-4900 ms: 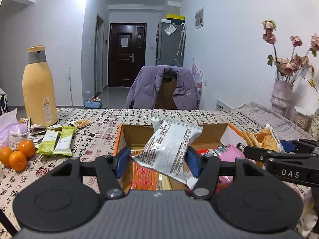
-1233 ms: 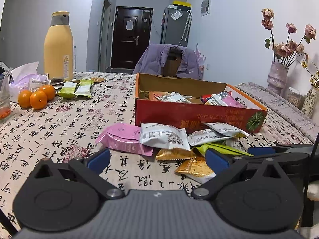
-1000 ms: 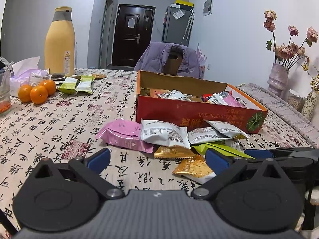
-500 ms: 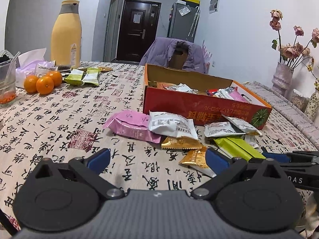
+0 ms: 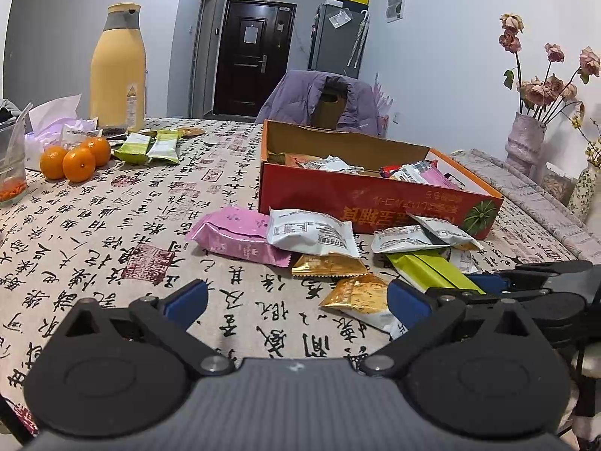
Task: Organize snacks
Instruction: 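Grasp and lift the green bar with the right tool, then hold the green bar with the right tool while the left tool grasps the gold biscuit packet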
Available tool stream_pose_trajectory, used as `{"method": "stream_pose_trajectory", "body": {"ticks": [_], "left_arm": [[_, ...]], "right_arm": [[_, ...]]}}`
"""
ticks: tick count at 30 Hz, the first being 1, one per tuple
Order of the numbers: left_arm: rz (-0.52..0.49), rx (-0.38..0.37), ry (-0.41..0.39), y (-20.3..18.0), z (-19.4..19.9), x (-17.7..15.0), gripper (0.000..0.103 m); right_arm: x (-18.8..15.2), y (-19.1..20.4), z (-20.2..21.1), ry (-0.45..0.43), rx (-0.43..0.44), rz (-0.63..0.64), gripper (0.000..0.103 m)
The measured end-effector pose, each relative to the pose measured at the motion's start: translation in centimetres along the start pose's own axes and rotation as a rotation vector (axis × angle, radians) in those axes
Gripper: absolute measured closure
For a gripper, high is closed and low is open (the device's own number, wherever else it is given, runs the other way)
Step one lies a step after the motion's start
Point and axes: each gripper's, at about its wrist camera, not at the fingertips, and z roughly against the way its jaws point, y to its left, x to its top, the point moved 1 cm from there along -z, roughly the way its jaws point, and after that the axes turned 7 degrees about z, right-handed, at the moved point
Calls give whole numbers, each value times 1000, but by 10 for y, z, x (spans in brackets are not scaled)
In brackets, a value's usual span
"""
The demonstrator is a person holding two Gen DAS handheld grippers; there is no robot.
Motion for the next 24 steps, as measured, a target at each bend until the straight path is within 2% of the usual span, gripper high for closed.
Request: {"method": "stream_pose_trajectory", "body": {"ticks": [4, 12, 20, 24], "left_arm": [[0, 0, 0, -1, 1, 0, 0], [7, 13, 34, -8, -7, -1, 0], [41, 41, 99, -30, -31, 1, 0], [26, 73, 115, -48, -42, 2, 0]], "right_arm": [[-5, 4, 9, -35, -11, 13, 70], [-16, -4, 42, -124, -22, -41, 70], [-24, -26, 70, -199, -74, -96, 70], [-30, -34, 73, -204, -94, -118, 70]]}}
